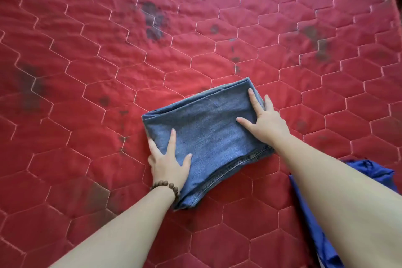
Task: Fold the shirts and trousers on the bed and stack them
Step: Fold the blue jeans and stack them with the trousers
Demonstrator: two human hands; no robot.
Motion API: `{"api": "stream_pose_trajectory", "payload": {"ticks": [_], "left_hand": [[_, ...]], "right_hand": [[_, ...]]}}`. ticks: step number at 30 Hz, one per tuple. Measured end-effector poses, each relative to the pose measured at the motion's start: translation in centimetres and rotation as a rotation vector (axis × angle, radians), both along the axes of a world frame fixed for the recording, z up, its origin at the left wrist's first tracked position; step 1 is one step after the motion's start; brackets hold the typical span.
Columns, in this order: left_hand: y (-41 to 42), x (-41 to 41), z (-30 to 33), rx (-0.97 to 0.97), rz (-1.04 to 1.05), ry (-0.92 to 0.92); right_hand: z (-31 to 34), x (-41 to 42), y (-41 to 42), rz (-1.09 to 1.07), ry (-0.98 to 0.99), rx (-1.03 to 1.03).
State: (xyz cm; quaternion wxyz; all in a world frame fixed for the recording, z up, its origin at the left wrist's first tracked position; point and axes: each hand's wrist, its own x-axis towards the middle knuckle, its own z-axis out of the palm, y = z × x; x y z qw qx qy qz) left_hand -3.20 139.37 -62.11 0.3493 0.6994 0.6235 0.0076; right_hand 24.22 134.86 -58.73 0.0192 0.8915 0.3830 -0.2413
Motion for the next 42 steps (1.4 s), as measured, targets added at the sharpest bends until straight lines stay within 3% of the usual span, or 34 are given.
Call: {"api": "stream_pose_trajectory", "payload": {"ticks": [2,8,18,24,28,35,39,42], "left_hand": [[0.4,0.0,-0.3,0.011,-0.024,0.007],[2.0,-1.4,-0.2,-0.018,-0.147,0.019],[3.4,-5.1,0.4,0.091,-0.499,0.319],[1.5,-4.4,1.1,0.205,-0.577,0.446],[-2.7,-3.4,3.8,0.272,-0.722,0.321],[-12.2,1.2,9.3,0.162,-0.845,0.039],[-18.2,4.5,10.8,0.139,-0.824,0.001],[-23.1,8.0,10.7,0.099,-0.783,0.024]], "right_hand": [[-0.8,-0.1,-0.3,-0.019,0.061,0.039],[-1.2,-2.2,-2.5,-0.102,-0.011,0.037],[-2.4,-15.3,-9.6,-0.532,-0.167,-0.006],[-1.1,-14.2,-10.0,-0.524,-0.001,-0.032],[2.2,-13.9,-13.1,-0.425,0.119,0.019],[7.1,-13.0,-24.1,-0.292,0.041,0.019],[8.6,-9.1,-30.6,-0.301,-0.04,-0.025],[9.2,-4.0,-34.3,-0.176,-0.113,-0.073]]}}
